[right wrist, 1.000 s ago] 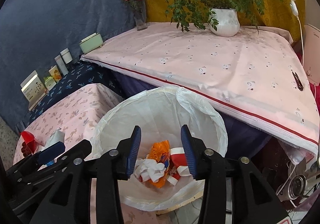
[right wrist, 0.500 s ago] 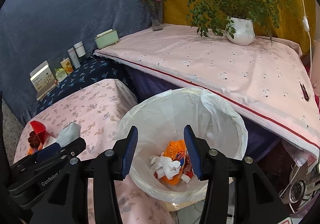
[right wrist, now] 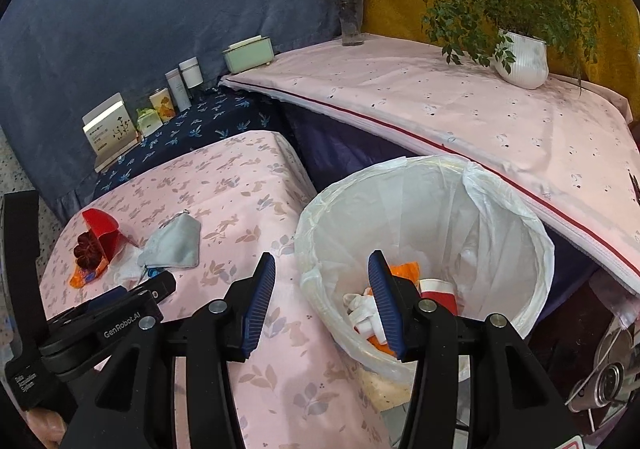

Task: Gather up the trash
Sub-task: 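Move both open tools back over the remaining trash on the table, then grasp the blue cord with the left tool while the right tool grasps the grey pouch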

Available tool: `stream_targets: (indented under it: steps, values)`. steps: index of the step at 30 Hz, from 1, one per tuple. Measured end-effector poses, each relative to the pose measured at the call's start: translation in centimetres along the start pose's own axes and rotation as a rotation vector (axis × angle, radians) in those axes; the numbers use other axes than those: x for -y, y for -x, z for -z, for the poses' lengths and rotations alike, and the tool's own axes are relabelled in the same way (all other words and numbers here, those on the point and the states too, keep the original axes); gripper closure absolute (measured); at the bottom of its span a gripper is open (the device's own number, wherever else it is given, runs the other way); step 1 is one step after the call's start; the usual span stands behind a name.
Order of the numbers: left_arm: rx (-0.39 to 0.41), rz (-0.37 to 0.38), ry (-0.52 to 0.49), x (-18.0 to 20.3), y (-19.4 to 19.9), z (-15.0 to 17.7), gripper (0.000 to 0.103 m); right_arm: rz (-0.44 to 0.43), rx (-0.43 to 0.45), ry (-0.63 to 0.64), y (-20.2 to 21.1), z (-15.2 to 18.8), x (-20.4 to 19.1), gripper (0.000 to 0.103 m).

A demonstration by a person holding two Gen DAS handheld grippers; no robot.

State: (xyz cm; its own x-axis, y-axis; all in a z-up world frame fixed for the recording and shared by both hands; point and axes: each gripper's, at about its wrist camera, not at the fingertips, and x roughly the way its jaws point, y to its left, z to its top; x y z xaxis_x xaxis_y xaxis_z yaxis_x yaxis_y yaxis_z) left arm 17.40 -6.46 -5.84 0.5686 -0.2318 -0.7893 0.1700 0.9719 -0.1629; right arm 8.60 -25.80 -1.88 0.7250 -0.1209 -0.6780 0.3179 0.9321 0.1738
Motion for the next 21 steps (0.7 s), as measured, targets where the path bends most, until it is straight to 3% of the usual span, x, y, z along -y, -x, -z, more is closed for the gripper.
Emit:
stream_targets:
  steps: [6, 12, 15, 21]
  values:
    - [-0.020, -0.002, 0.017, -1.5, -2.0, -0.5, 0.034, -0.029, -0.032, 0.030, -1.7, 0.3, -1.7, 0.055]
    - [-0.051, 0.000, 0.014, -1.9, -3.9, -1.0, 0.052, -0.050, -0.059, 0.043, -3.9, 0.0, -2.9, 0.055]
    - [-0.074, 0.018, 0.018, -2.2, -4.5, -1.1, 0.072, -0.056, -0.070, 0.051, -4.8, -0.1, -3.5, 0.055]
    - [-0.061, 0.057, 0.028, -3.0, -3.1, -0.5, 0.078, -0.080, -0.093, 0.064, -5.9, 0.0, -5.0, 0.055]
